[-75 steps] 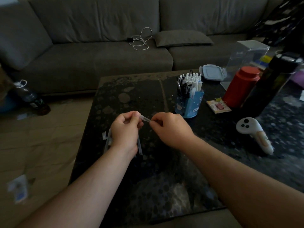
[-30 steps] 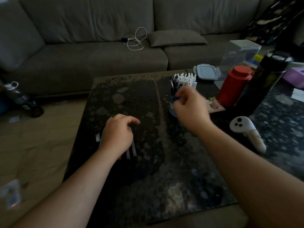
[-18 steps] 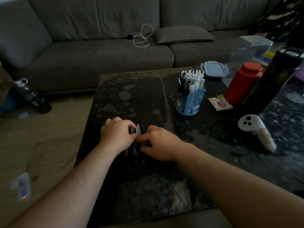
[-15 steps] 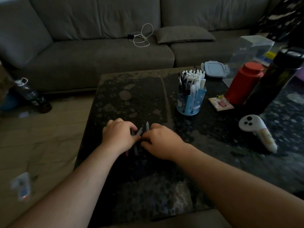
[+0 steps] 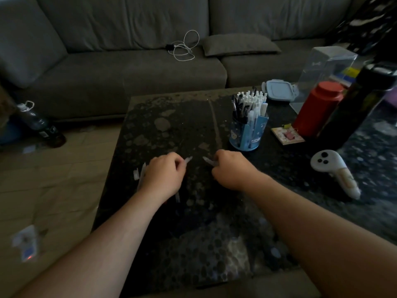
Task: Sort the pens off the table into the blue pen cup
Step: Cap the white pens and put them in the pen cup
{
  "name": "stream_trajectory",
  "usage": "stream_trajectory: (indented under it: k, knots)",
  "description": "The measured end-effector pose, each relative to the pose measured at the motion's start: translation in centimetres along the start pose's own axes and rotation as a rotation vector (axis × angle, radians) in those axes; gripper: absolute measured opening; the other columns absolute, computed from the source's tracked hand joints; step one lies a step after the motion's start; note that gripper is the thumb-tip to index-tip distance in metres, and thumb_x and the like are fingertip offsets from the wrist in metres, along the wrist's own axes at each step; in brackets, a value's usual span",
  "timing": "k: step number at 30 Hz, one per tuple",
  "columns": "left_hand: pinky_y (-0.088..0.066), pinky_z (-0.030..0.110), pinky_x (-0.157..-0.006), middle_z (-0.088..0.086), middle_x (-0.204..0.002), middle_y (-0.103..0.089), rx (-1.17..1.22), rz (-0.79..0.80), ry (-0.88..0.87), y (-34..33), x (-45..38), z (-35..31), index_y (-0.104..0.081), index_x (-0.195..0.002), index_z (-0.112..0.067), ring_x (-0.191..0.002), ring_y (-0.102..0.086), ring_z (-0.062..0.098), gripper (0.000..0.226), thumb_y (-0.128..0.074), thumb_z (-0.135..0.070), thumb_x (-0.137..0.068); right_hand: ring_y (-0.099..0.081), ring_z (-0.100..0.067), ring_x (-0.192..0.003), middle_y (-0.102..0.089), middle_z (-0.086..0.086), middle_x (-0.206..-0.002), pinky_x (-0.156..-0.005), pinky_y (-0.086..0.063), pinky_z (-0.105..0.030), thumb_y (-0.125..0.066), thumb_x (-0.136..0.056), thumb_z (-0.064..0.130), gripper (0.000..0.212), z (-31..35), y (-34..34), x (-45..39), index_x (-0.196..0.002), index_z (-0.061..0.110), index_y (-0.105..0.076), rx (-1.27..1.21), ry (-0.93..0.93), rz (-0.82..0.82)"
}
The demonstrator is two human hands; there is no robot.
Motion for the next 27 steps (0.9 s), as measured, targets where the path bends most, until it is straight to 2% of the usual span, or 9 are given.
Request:
stream_trajectory:
  k: [2, 3, 6, 9, 14, 19, 24, 27]
  knots:
    - [-0.051, 0.024, -0.075, -0.015, -0.100, -0.072, 0.391, 0.021, 0.058, 0.4, 0.2, -0.3, -0.066, -0.104, -0.034, -0.091, -0.065, 0.002, 0.010, -0.058, -0.040, -0.106, -0.063, -0.014, -0.095, -0.062, 0.001, -0.112, -0.080, -0.056, -0.033, -0.059, -0.105, 0.022, 0.025, -0.5, 0.7, -0.2, -0.129, 0.021, -0.062, -0.081, -0.007, -0.022]
    - [-0.052, 0.022, -0.076, -0.015, -0.099, -0.074, 0.518, 0.022, 0.058, 0.6, 0.4, -0.5, -0.066, -0.102, -0.034, -0.092, -0.067, 0.000, 0.007, -0.061, -0.037, -0.105, -0.063, -0.013, -0.093, -0.062, 0.001, -0.110, -0.074, -0.053, -0.031, -0.056, -0.106, 0.021, 0.024, -0.7, 0.9, -0.2, -0.129, 0.020, -0.063, -0.124, -0.002, -0.048]
    - [-0.055, 0.023, -0.080, -0.011, -0.098, -0.076, 0.748, -0.016, 0.082, 1.0, 0.9, -1.5, -0.070, -0.103, -0.031, -0.092, -0.070, 0.002, 0.004, -0.067, -0.029, -0.103, -0.066, -0.011, -0.087, -0.066, 0.003, -0.104, -0.063, -0.048, -0.025, -0.051, -0.110, 0.024, 0.025, -0.9, 1.4, -0.1, -0.130, 0.023, -0.066, -0.309, 0.023, -0.122]
    - [-0.055, 0.022, -0.076, -0.004, -0.098, -0.076, 1.029, -0.053, 0.205, 1.4, 1.0, -2.3, -0.075, -0.106, -0.025, -0.090, -0.069, 0.009, 0.009, -0.067, -0.023, -0.103, -0.068, -0.007, -0.084, -0.068, 0.008, -0.104, -0.063, -0.049, -0.020, -0.053, -0.110, 0.029, 0.030, -0.5, 1.5, 0.5, -0.139, 0.031, -0.063, -0.429, 0.098, -0.154]
    - [-0.058, 0.027, -0.083, 0.001, -0.102, -0.073, 1.274, -0.013, 0.290, 1.3, 0.6, -2.2, -0.076, -0.110, -0.018, -0.094, -0.068, 0.013, 0.015, -0.061, -0.021, -0.107, -0.064, -0.001, -0.083, -0.070, 0.015, -0.102, -0.072, -0.057, -0.026, -0.057, -0.107, 0.035, 0.029, -0.3, 1.0, 1.0, -0.135, 0.038, -0.067, -0.135, 0.218, -0.408]
    - [-0.063, 0.028, -0.080, 0.007, -0.106, -0.081, 1.682, 0.089, 0.401, 1.7, 0.3, -2.3, -0.071, -0.115, -0.008, -0.097, -0.076, 0.017, 0.019, -0.052, -0.011, -0.110, -0.065, 0.000, -0.084, -0.070, 0.015, -0.100, -0.077, -0.060, -0.029, -0.060, -0.106, 0.035, 0.026, -0.1, 1.2, 1.3, -0.130, 0.035, -0.071, -0.134, 0.253, -0.436]
    - [-0.062, 0.028, -0.079, 0.008, -0.110, -0.077, 1.722, 0.098, 0.446, 1.8, 0.2, -2.1, -0.075, -0.120, -0.012, -0.090, -0.077, 0.013, 0.022, -0.055, -0.012, -0.110, -0.066, 0.000, -0.083, -0.072, 0.016, -0.099, -0.074, -0.060, -0.028, -0.060, -0.106, 0.037, 0.028, 0.3, 1.4, 1.6, -0.131, 0.035, -0.071, -0.179, 0.276, -0.485]
    - [-0.061, 0.026, -0.076, 0.005, -0.102, -0.077, 1.669, 0.066, 0.459, 1.4, 0.2, -2.1, -0.076, -0.118, -0.014, -0.088, -0.076, 0.013, 0.020, -0.058, -0.015, -0.109, -0.066, -0.001, -0.075, -0.071, 0.016, -0.088, -0.067, -0.061, -0.031, -0.060, -0.105, 0.040, 0.024, 0.7, 1.4, 1.8, -0.125, 0.035, -0.074, -0.166, 0.307, -0.530]
Point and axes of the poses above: each hand's wrist, its own x-axis away from the middle knuckle, its own y-axis out of the back of the hand, z = x × y, the point moved 1 cm from there along -x, towards the middle knuckle
